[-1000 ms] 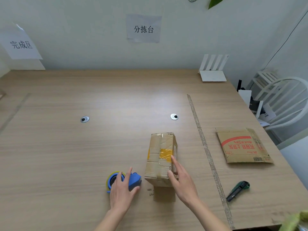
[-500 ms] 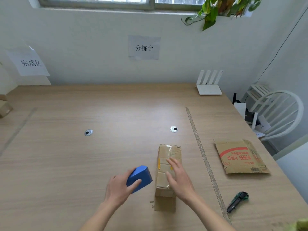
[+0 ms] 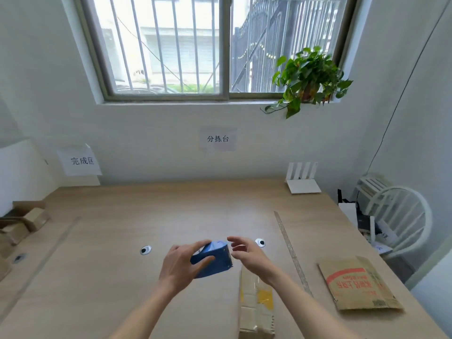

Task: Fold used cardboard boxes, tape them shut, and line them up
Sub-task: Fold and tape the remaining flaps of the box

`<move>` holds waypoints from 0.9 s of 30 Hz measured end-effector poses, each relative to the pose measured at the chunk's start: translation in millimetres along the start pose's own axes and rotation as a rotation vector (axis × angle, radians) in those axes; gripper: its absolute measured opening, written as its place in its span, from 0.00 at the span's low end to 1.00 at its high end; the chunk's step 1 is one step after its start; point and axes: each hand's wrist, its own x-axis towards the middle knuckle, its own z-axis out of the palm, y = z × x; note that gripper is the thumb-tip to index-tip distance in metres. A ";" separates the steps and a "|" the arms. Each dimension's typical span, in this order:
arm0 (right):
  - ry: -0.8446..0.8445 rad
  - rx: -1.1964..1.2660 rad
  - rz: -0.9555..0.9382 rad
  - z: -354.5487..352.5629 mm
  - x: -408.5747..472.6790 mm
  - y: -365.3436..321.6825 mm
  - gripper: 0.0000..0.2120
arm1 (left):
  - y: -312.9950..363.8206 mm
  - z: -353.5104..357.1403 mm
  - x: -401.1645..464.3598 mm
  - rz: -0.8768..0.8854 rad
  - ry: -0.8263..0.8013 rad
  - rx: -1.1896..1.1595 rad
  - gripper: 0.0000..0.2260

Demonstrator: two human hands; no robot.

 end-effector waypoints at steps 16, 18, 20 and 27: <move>0.030 0.160 -0.116 -18.7 5.5 -50.6 0.08 | 16.1 -43.2 44.6 0.141 0.018 0.075 0.24; 0.099 0.154 -0.115 -20.0 8.3 -49.4 0.07 | 20.0 -46.1 44.9 0.133 -0.017 0.084 0.23; 0.134 0.105 -0.094 -21.3 11.2 -44.7 0.06 | 23.9 -43.0 45.7 0.142 -0.064 0.129 0.24; 0.199 -0.053 0.072 -31.1 -7.8 26.0 0.04 | 18.0 -6.8 39.3 0.164 -0.291 0.216 0.21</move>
